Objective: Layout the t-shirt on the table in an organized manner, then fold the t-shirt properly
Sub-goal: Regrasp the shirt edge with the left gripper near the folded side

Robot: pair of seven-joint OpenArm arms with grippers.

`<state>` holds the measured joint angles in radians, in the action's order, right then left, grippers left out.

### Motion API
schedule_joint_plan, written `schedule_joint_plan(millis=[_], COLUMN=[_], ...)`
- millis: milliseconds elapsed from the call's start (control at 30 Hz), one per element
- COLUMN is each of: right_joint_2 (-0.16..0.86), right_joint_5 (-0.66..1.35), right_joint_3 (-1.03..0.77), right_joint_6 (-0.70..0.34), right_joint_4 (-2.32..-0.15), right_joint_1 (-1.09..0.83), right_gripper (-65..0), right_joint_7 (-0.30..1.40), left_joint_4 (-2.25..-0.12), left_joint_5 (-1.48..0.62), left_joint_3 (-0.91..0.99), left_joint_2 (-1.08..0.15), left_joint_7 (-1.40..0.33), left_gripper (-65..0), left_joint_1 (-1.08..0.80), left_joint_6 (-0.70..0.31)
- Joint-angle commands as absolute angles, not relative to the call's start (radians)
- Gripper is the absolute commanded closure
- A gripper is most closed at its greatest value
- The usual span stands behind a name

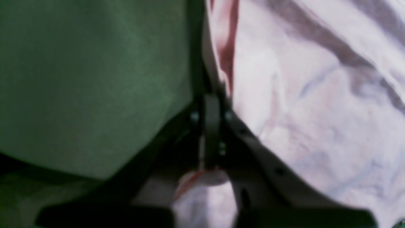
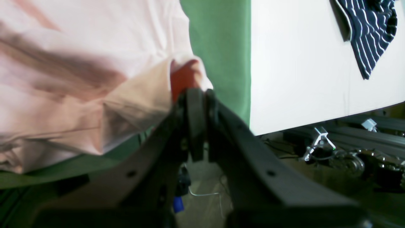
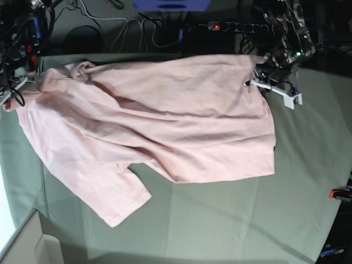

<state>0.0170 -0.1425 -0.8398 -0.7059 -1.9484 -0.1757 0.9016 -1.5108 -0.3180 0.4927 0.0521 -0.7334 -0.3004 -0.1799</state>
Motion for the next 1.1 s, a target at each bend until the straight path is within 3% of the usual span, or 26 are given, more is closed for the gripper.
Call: schedule_joint_plan(millis=[0,400,700,767,933,967,1067], right_joint_2=[0.031,0.031,0.030,0.030,0.030,0.030,0.030], right_joint_5=[-0.139,-0.139,-0.139,-0.139,-0.139,-0.139,-0.139], right_joint_3=[-0.843,-0.800,-0.796,-0.796,-0.796,-0.796,-0.796], right_joint_6=[-0.698,-0.698,-0.698,-0.698,-0.698,-0.698,-0.698], right_joint_4=[-1.965,-1.965,-1.965,-1.965,-1.965,-1.965,-1.965], right_joint_1=[-0.171,-0.173,-0.173,-0.173,-0.174,-0.174,-0.176], right_gripper=[0.0,0.0,0.0,0.0,0.0,0.0,0.0], right_joint_7=[0.888,0.888,0.892,0.892,0.892,0.892,0.892], left_joint_4=[-1.524,-1.701,-1.764,-1.759,-1.761,-1.761,-1.759], left_joint_5=[-0.314,-0.312,-0.314,-0.314,-0.314,-0.314,-0.314], left_joint_3=[0.495,0.527,0.521,0.521,0.521,0.521,0.521], left_joint_2=[0.050,0.047,0.045,0.044,0.048,0.048,0.045], left_joint_7=[-0.745,-0.748,-0.868,-0.869,-0.871,-0.871,-0.871], left_gripper=[-6.4,-8.5,-8.9,-12.9,-42.7,-45.8,-42.8], left_joint_1=[-0.314,-0.397,-0.398,-0.397,-0.404,-0.406,-0.406], left_joint_6=[-0.179,-0.176,-0.183,-0.183,-0.183,-0.183,-0.183])
